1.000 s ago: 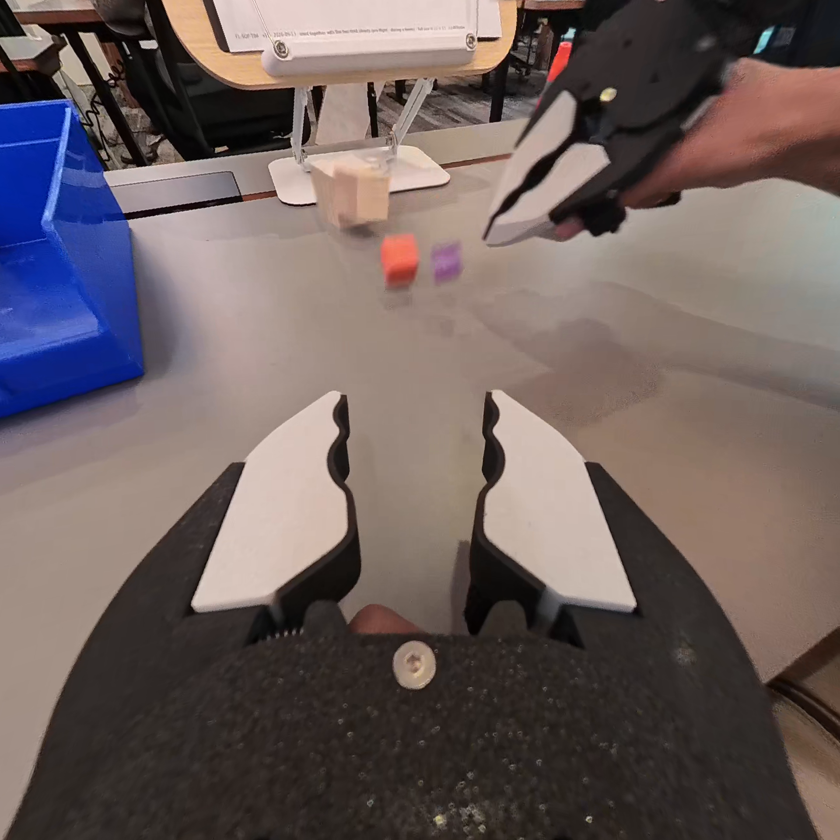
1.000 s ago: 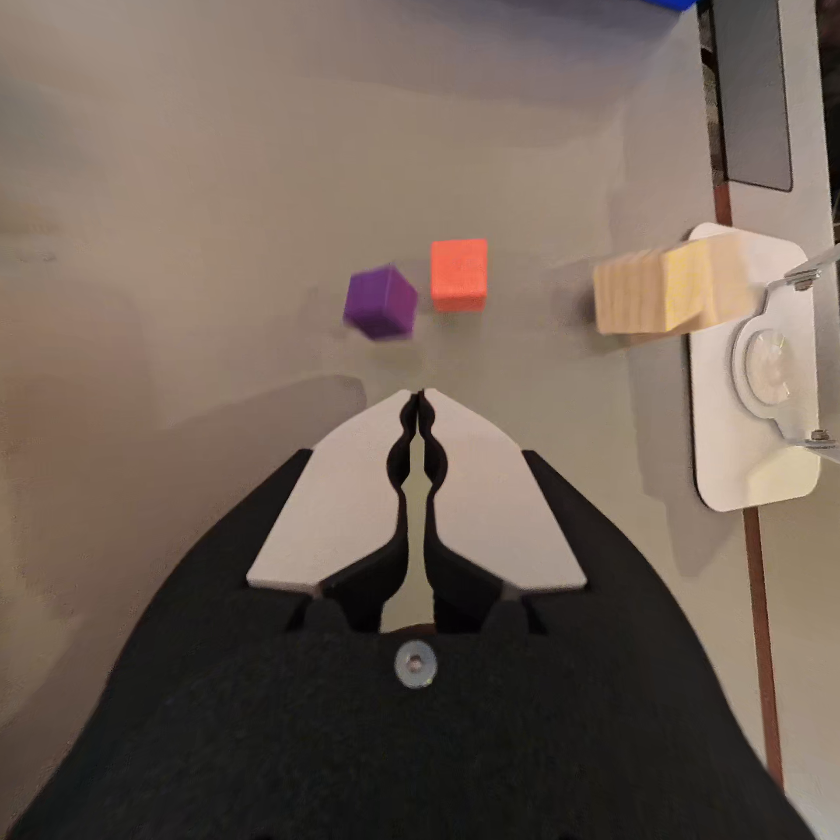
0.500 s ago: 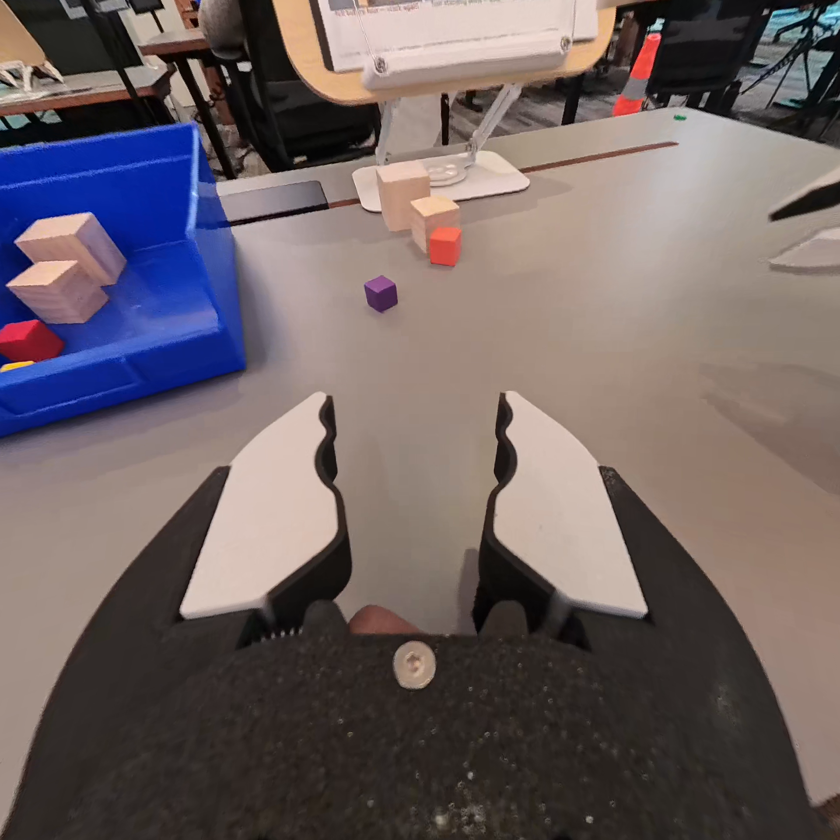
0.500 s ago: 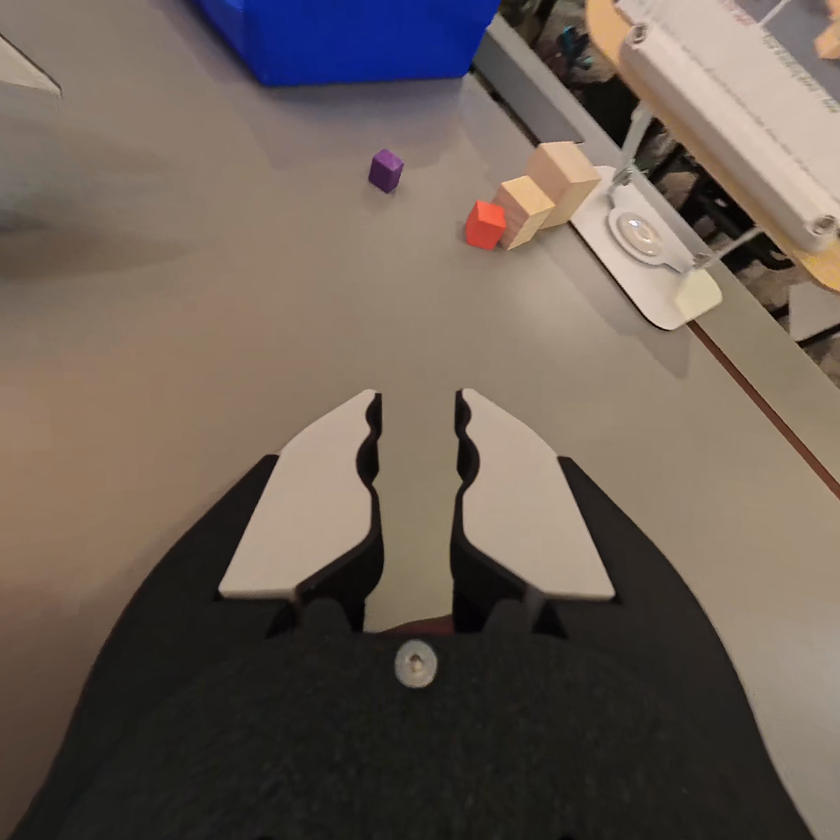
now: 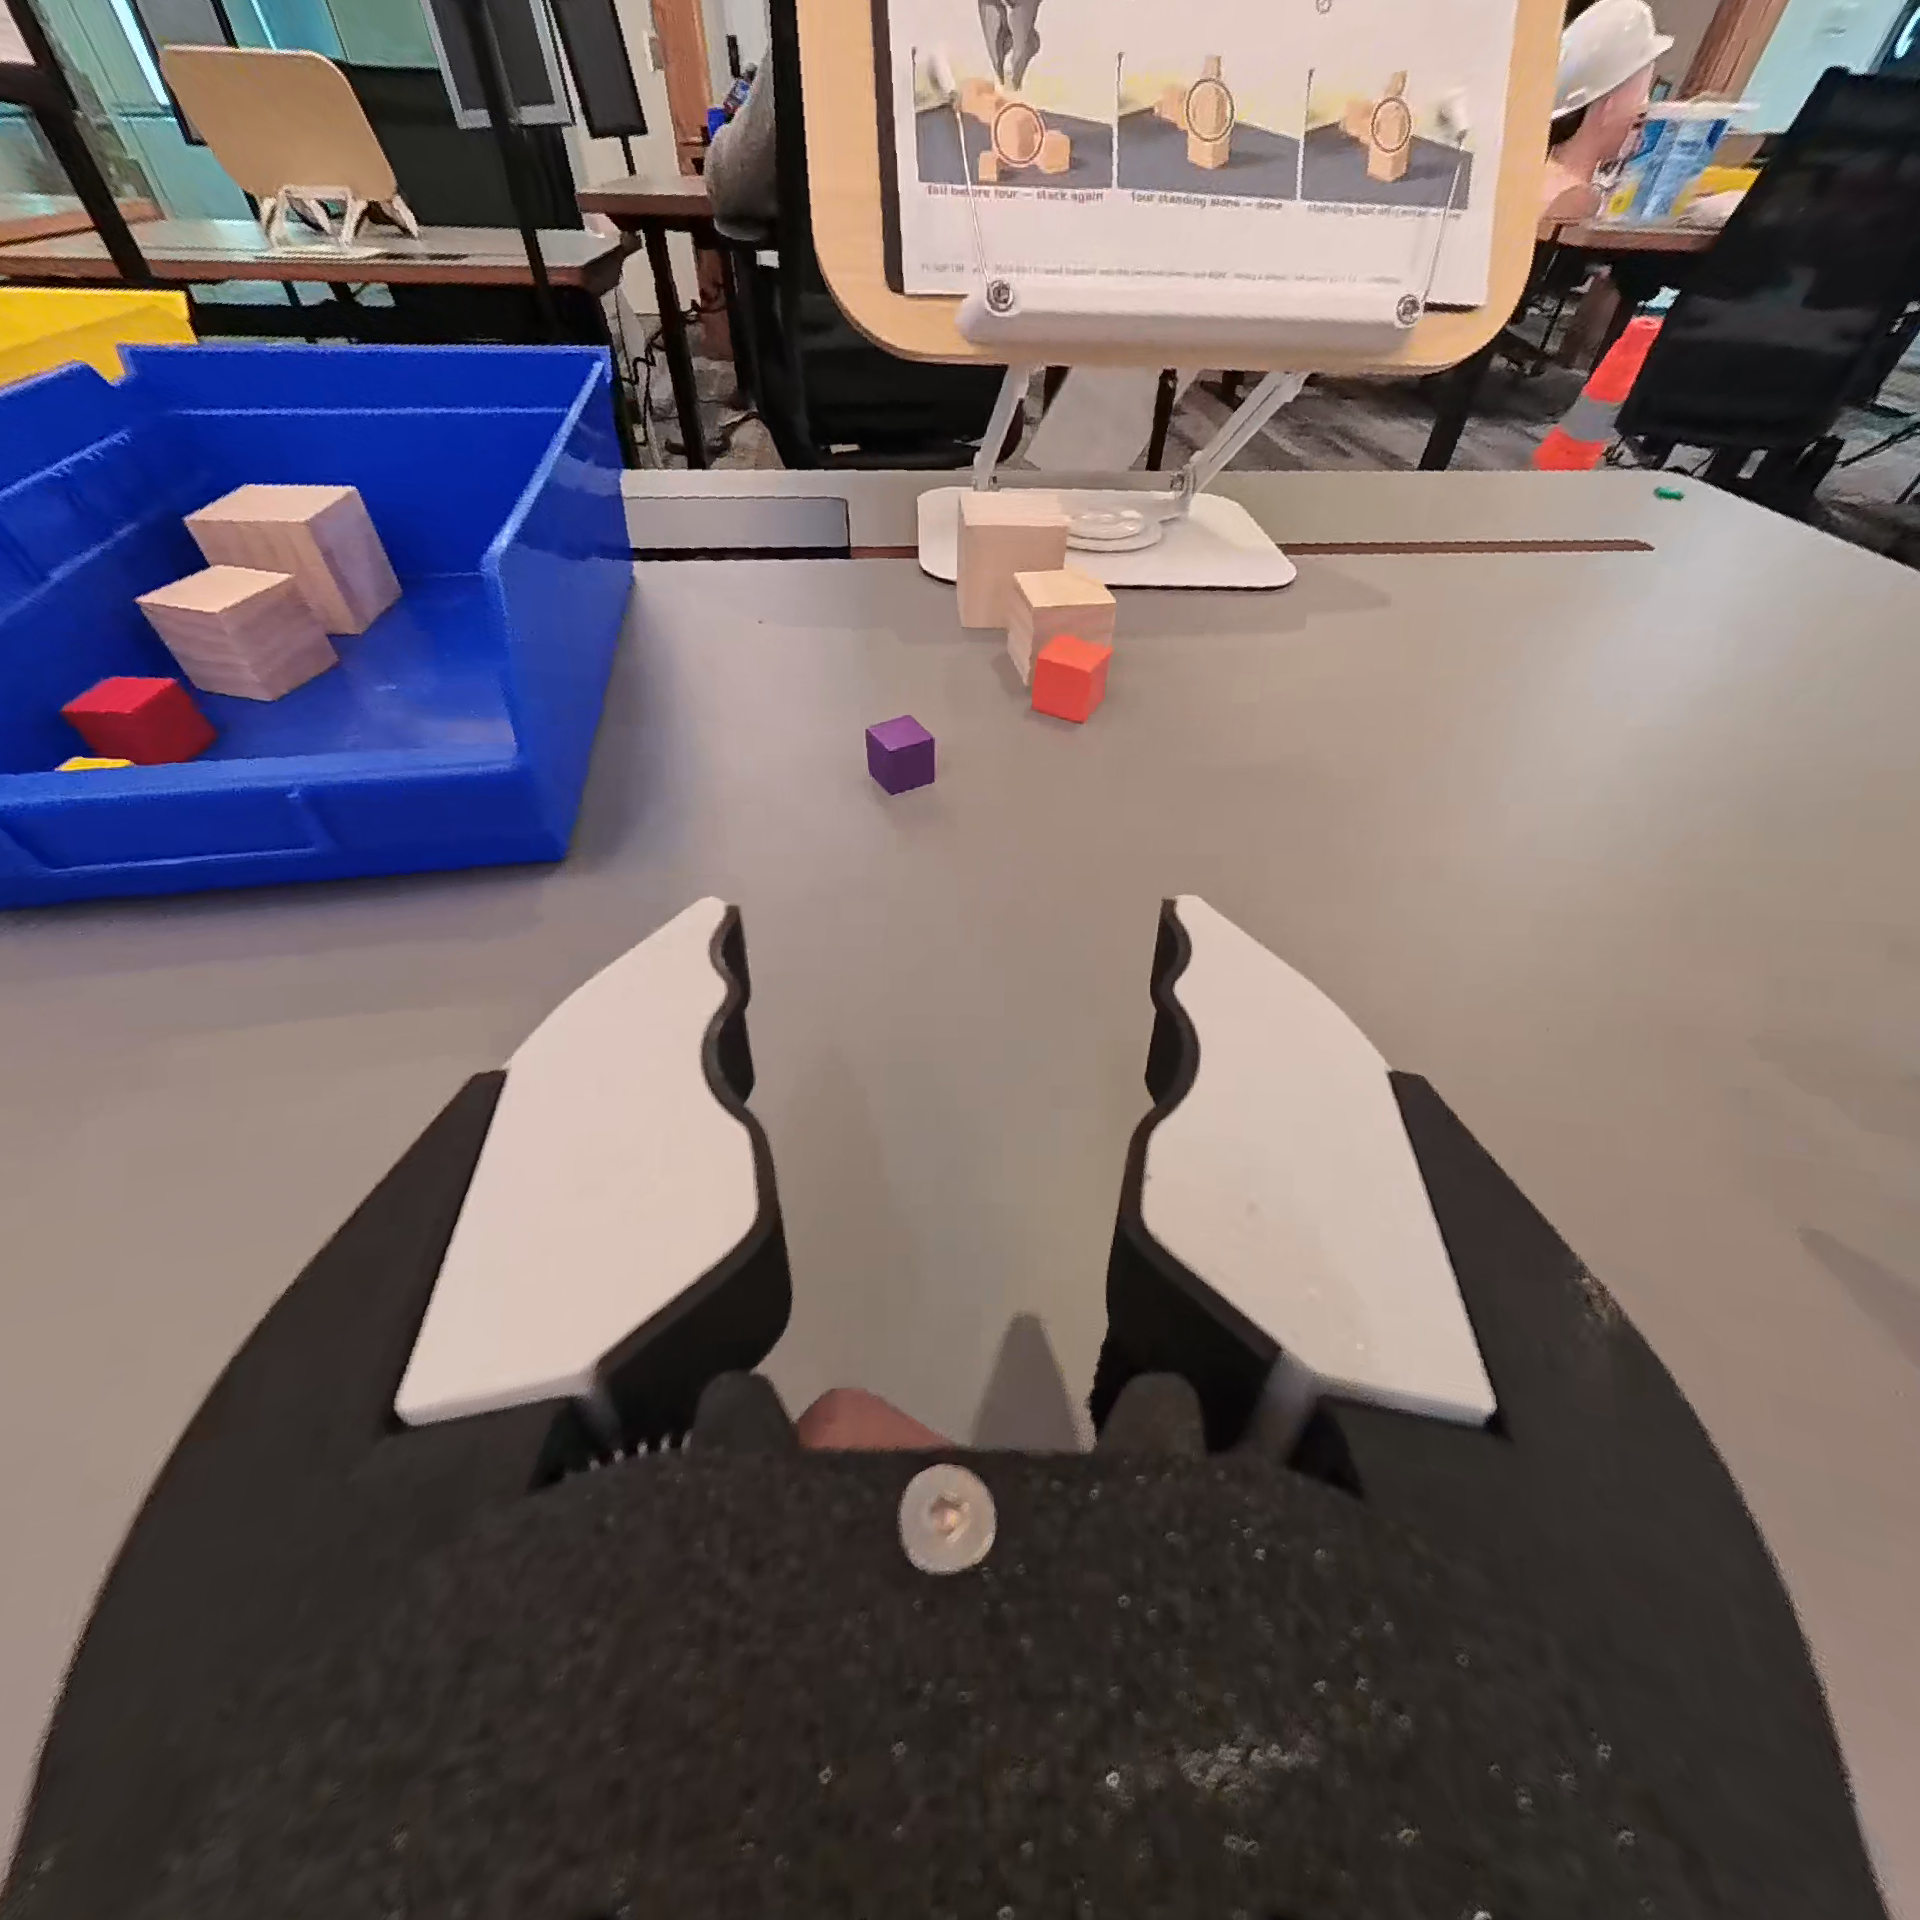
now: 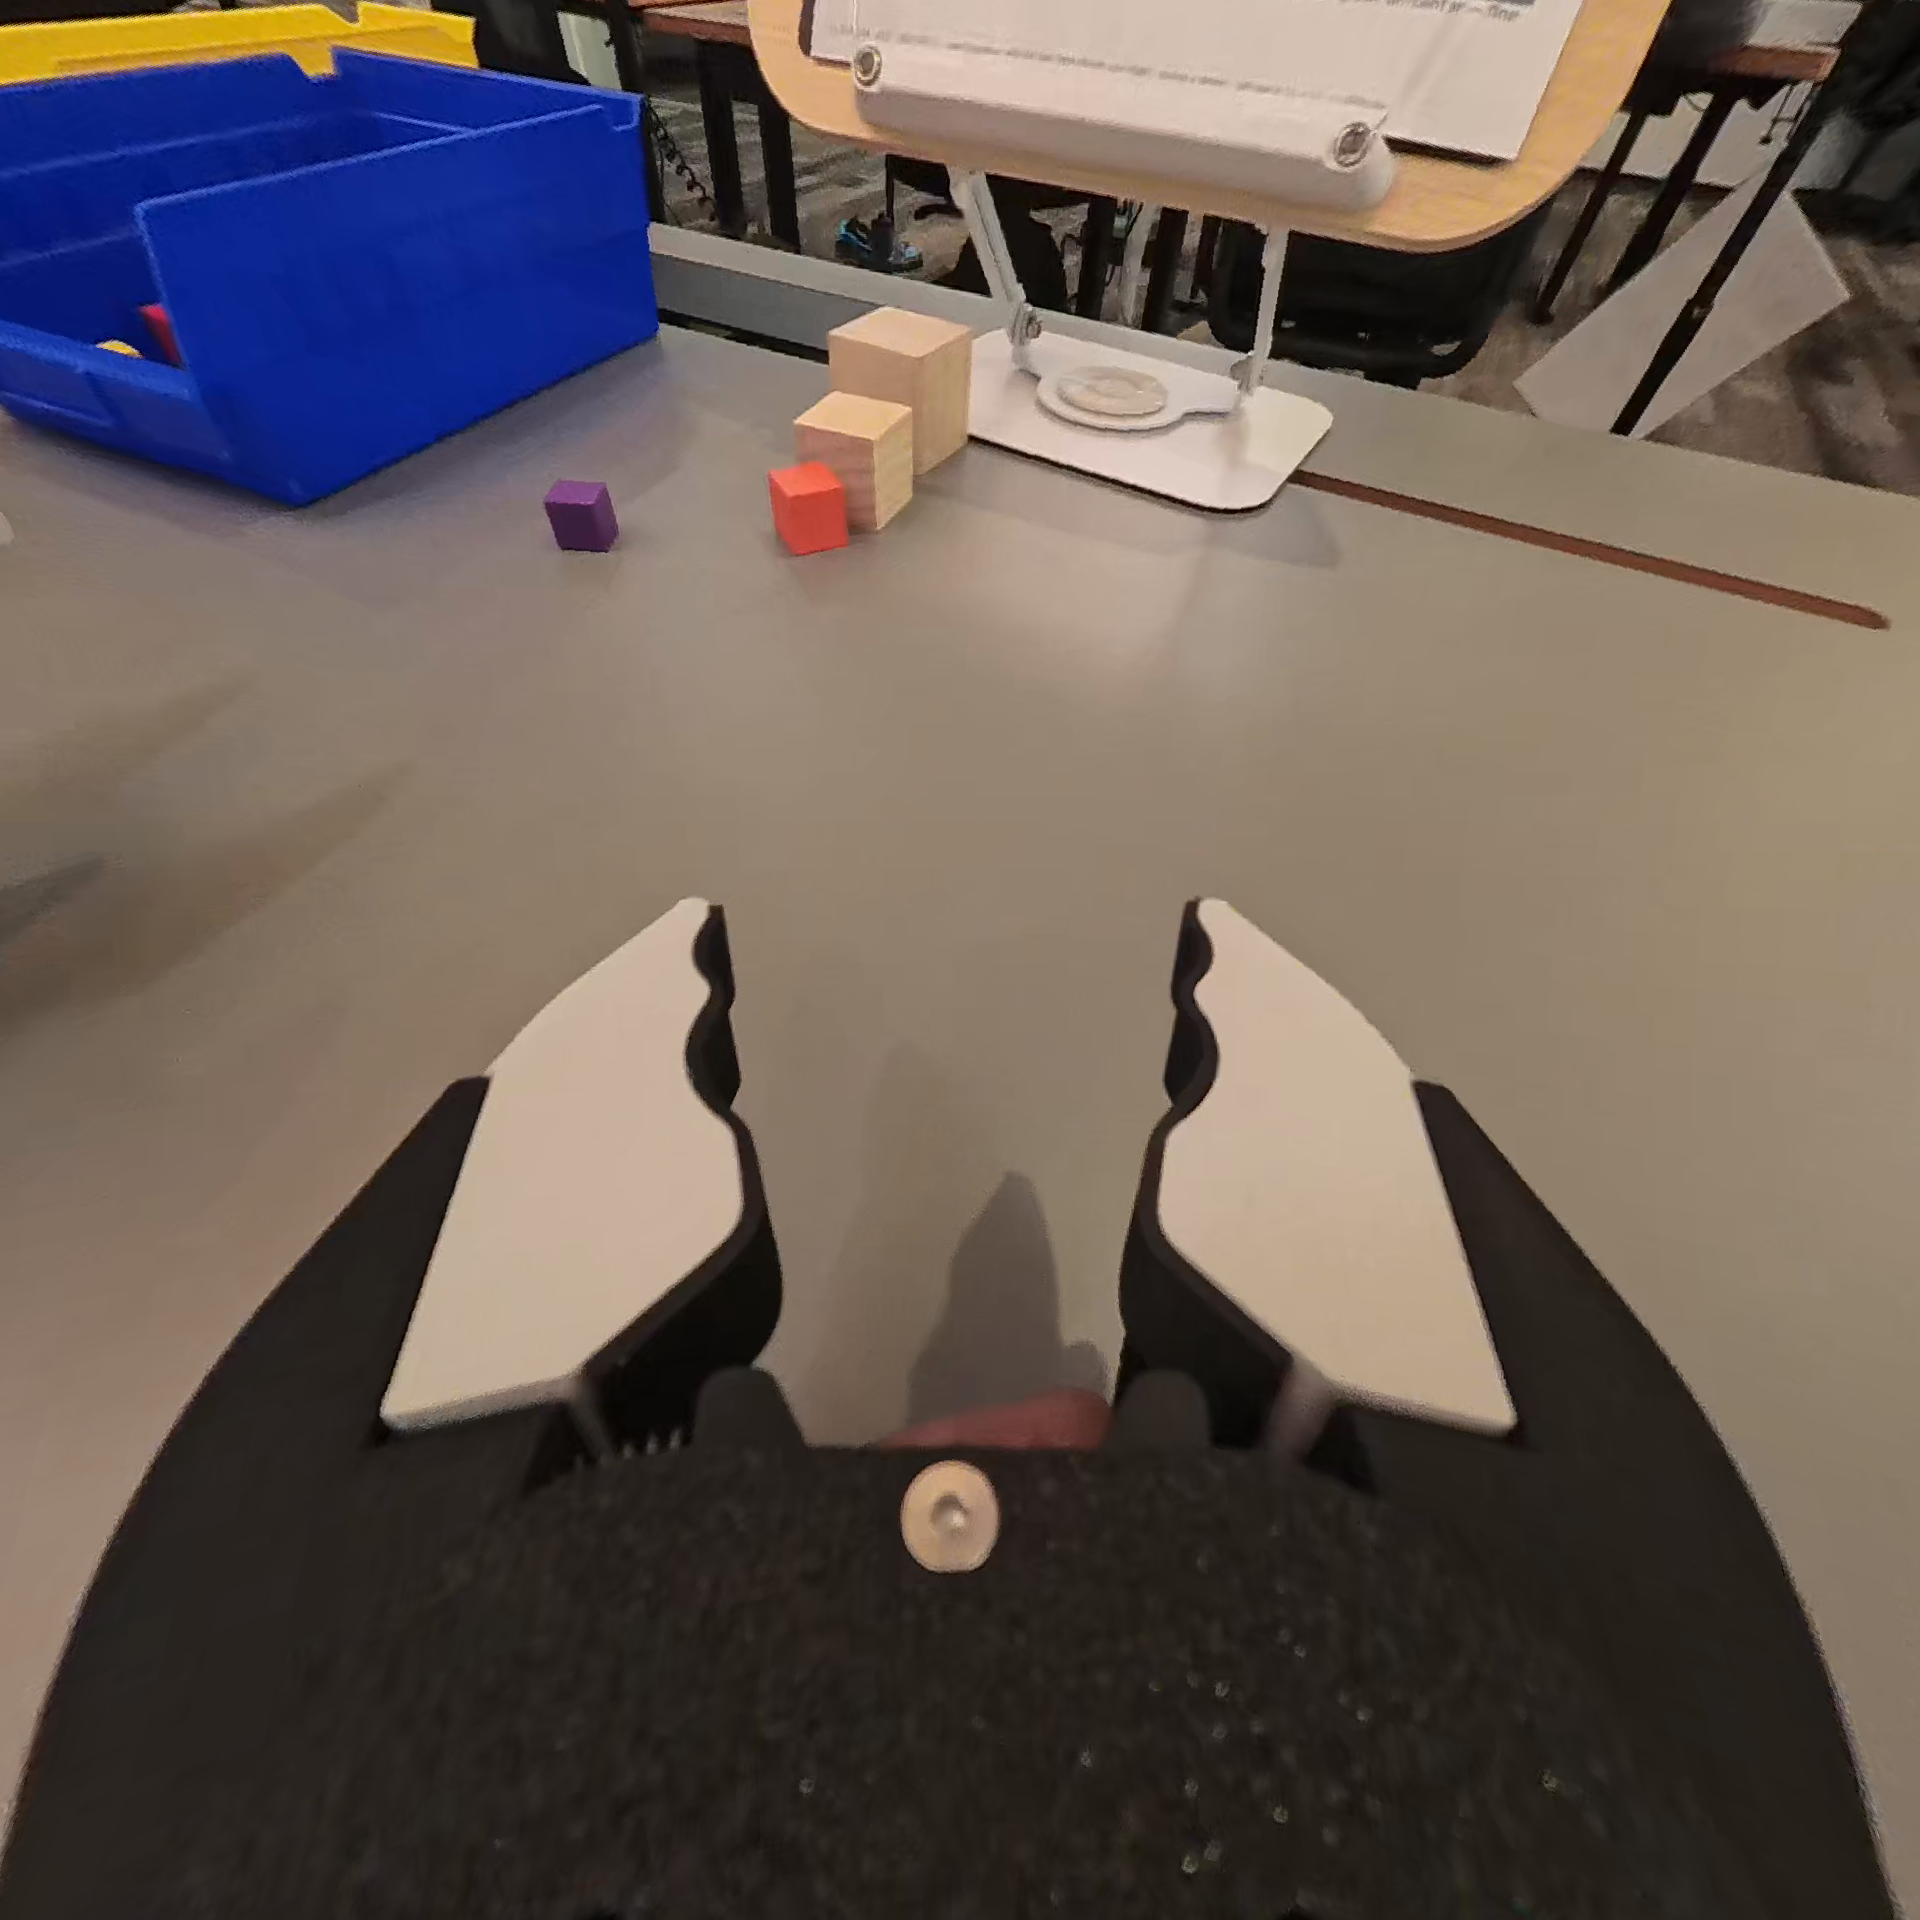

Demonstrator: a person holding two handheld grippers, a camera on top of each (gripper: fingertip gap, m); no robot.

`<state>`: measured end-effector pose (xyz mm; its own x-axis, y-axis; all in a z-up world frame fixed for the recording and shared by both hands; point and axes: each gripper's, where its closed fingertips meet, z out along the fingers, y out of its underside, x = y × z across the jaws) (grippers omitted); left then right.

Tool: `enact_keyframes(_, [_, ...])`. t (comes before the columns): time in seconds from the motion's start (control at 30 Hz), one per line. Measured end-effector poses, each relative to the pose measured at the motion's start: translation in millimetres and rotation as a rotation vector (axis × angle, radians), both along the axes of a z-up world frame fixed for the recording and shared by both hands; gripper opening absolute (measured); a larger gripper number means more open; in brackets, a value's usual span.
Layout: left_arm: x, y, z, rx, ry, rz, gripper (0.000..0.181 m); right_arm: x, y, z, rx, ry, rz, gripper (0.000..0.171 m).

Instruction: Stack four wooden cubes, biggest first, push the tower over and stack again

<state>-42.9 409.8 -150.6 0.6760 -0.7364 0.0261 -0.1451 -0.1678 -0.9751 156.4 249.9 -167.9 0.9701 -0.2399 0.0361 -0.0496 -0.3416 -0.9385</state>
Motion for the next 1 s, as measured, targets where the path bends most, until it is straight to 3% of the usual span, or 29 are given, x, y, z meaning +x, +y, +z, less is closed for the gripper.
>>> enact_keyframes(0.6, [8.9,-13.9,2.8,0.132,0.064,-0.036,0.075,1.8,-16.3,-1.2,0.024,0.007,-0.072,0.081])
enact_keyframes(1.0, [25.7,-10.1,-4.1,0.030,0.094,-0.092,0.081,2.6,-18.5,-2.2,0.008,-0.011,-0.076,0.080])
